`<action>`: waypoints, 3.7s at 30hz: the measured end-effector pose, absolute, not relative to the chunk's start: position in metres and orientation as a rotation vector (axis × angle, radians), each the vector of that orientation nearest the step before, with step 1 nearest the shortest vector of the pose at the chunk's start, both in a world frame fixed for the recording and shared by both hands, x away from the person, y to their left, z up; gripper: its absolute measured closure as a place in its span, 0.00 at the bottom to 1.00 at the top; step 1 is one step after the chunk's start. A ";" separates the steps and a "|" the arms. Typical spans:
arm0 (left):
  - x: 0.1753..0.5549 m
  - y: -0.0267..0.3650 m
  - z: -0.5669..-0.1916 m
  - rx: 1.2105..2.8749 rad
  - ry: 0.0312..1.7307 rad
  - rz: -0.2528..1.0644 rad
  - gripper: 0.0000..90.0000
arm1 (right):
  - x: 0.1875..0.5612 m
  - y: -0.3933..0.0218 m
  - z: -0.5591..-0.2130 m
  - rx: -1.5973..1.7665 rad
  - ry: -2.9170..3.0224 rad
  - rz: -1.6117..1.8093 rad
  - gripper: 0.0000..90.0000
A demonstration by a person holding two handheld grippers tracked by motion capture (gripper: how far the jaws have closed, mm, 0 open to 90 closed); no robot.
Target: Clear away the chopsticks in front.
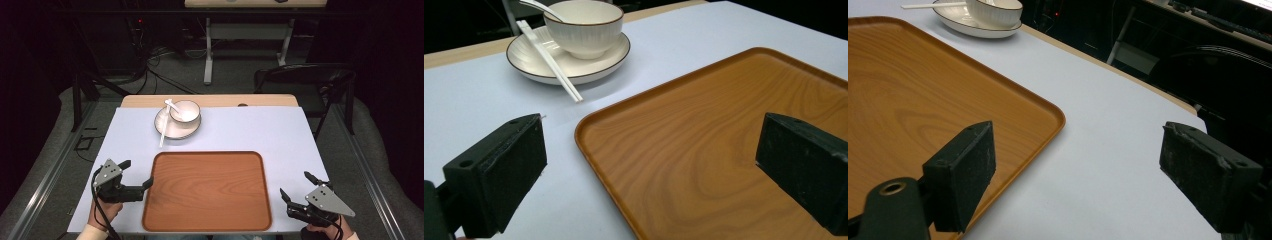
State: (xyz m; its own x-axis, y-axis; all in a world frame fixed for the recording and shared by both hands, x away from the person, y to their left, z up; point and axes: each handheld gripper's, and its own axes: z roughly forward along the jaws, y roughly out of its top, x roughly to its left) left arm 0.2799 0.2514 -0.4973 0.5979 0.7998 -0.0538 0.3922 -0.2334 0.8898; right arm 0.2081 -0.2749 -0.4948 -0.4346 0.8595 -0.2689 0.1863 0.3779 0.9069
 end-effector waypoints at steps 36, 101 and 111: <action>0.466 0.229 -0.461 1.981 1.301 0.375 0.00 | 0.208 -0.276 -0.495 0.914 1.851 1.093 0.16; 0.577 0.206 -0.521 2.067 1.643 0.323 0.89 | 0.208 -0.277 -0.495 0.927 1.842 1.090 0.16; 0.576 0.213 -0.523 2.007 1.677 0.329 0.94 | 0.208 -0.277 -0.495 0.926 1.841 1.089 0.16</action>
